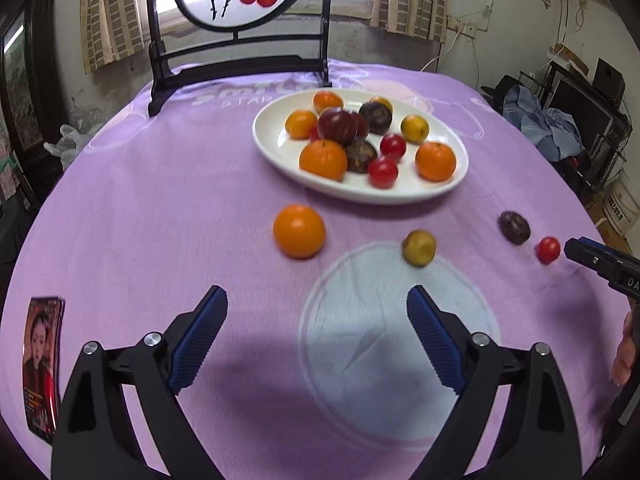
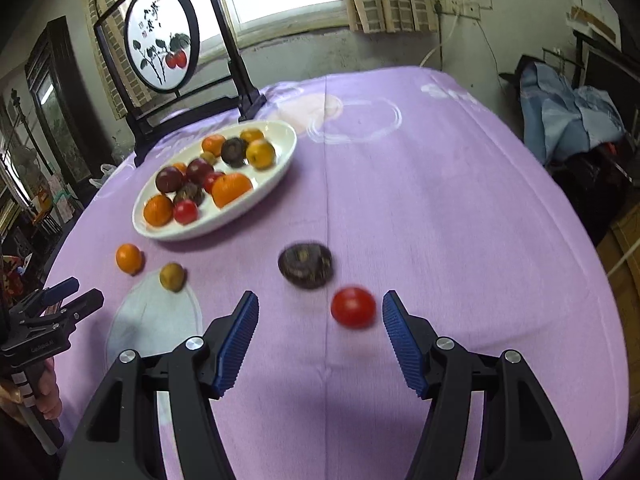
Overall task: Organize fruits
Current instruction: 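Grasp a red tomato with the right tool while the left tool grasps a yellow tomato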
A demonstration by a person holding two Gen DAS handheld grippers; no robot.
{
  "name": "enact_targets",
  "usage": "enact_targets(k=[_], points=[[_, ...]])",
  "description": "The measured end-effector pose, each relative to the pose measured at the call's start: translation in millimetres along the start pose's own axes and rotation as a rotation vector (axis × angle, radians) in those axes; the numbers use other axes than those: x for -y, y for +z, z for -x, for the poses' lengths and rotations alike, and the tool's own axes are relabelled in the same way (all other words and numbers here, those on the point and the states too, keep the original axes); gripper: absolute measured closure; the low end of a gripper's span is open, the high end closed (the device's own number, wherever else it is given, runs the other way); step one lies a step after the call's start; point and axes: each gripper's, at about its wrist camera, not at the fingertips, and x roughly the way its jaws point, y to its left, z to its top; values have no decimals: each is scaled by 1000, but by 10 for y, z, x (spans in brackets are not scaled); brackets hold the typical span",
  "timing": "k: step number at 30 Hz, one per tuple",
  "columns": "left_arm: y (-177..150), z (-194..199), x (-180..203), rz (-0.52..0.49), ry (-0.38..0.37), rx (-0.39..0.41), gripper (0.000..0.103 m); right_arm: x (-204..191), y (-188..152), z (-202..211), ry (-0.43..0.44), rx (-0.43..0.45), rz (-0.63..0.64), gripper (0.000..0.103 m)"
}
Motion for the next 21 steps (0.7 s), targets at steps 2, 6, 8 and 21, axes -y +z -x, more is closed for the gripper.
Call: enact_targets(k=[2,6,8,21], points=[[-48,-23,-34,10,3,-10,14,36,-64,-18,-27,-8,6,38],[-79,-69,-27,16,-12,-29,14,122,-91,-82,-67,-24,-2,38],[-96,-86,1,7,-12,-33,14,126,-86,-137,-81,-34,4,38],[-59,-179,176,-35,-15,-66,14,-62,30,-483,-213,-62,134,67]])
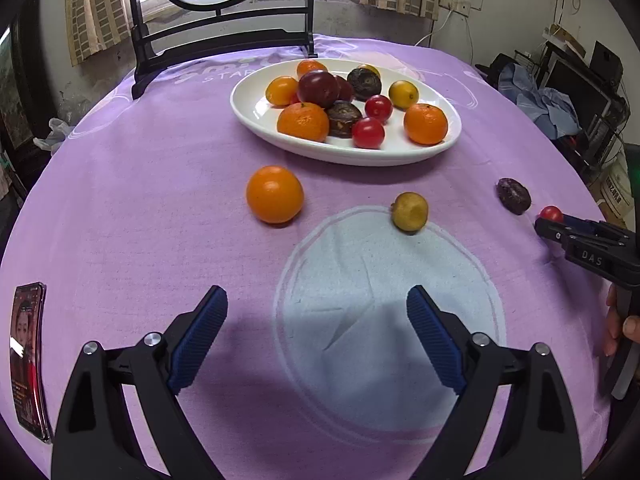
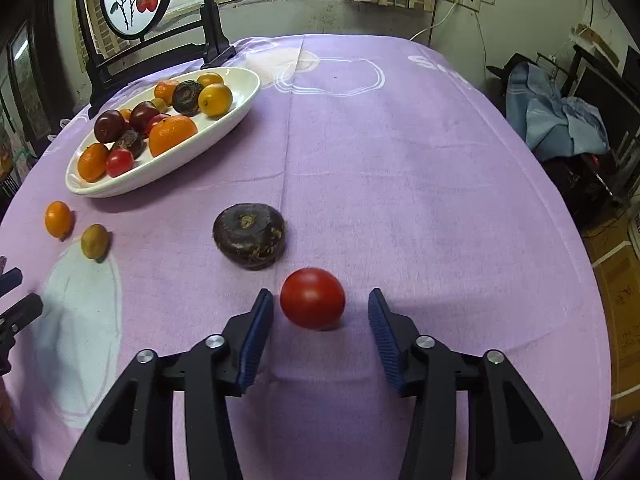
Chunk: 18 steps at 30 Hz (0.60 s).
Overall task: Organize fruits
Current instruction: 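Grasp a red tomato with the right tool while the left tool grasps a yellow tomato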
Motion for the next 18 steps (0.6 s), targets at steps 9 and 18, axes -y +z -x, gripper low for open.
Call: enact_targets(k=[9,18], points=[[198,-248,348,-26,0,-33,14,64,-46,187,126,48,-26,72],[395,-569,622,-36,24,-65,30,55,-109,258,226,49,-41,72]])
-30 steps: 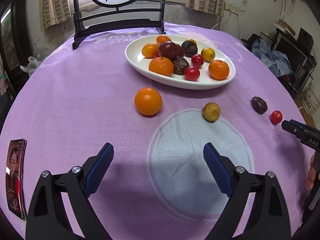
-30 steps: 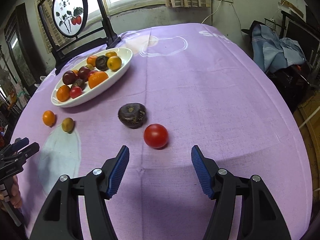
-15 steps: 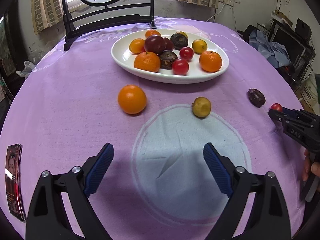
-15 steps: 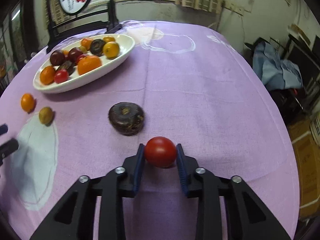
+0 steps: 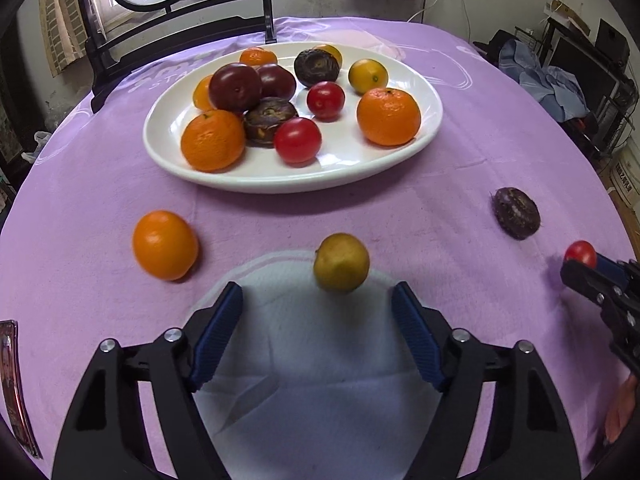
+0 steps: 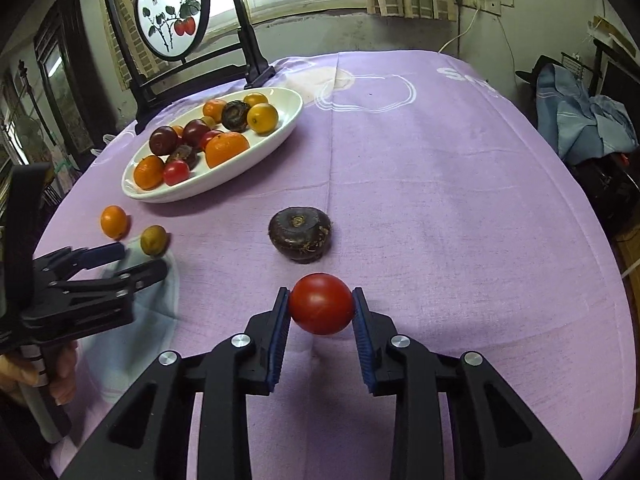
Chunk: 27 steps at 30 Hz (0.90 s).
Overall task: Organize fruits
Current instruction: 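Grasp a red tomato with the right tool while the left tool grasps a yellow tomato, then carry both tomatoes over the white plate and open both tools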
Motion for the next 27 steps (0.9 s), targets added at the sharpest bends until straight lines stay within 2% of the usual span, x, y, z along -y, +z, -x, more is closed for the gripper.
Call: enact_targets(k=[2,5,7,8,9,15,21,27], points=[[50,-28,22,5,-2,7,32,-42,-10,14,8,4,16,72],[109,-48,51,9,-11,13,41,-91,-22,12,16,1,36,72],[102,-33,69,9,-16,26,53,-95,-18,-7,15,-6,39,72],[89,-15,87,-1,-11,39,68,-93,-19,-17,13,-9,37,72],[78,-1,101,-12,-11,45,77,-85,-18,-23,11,-9,35,72],[4,131,14,6,-42,39,77,-60,-9,-23,7,2,28,72],[-52,524,-118,-28,-50,110,77,-56,-14,-59,18,2,9,72],[81,854,-345,-31,-63,178,77,-241,96,167,46,77,39,72]])
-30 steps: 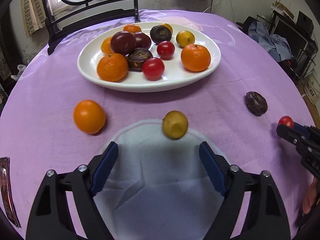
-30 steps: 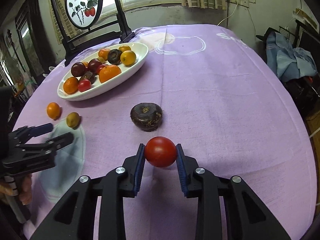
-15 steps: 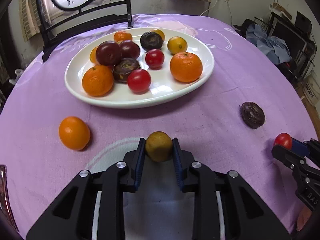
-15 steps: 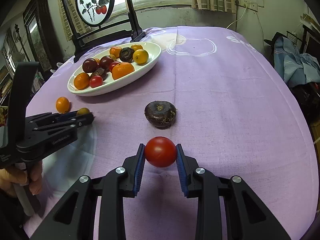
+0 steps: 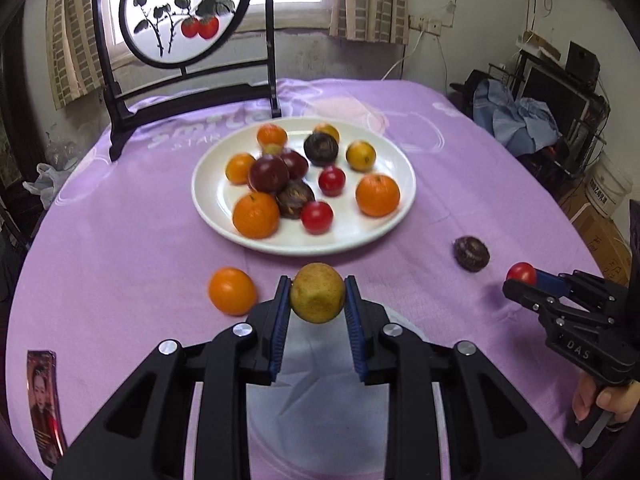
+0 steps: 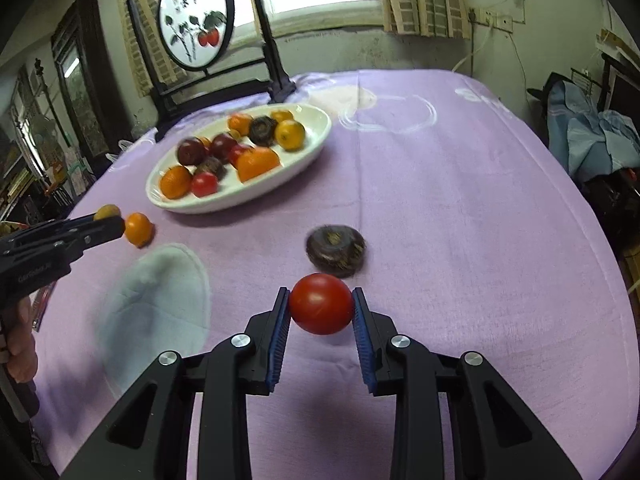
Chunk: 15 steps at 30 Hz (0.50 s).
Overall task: Organize fruits
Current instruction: 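Carry both tomatoes over the white plate and open both tools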
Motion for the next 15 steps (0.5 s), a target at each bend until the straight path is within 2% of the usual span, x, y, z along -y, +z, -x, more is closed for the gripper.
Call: enact_targets(k=[4,8,11,15], points=[[217,51,-169,3,22,26,77,-224,314,106,22,51,66,72],[462,-76,-346,33,43,31,77,-427,733,21,53,89,101,72],[648,-305,-500,54,48,15,77,-556,953,-203,61,77,115,72],[820,-686,-725,112,79,-32,77,-691,1144,-704,70,15,104,71]])
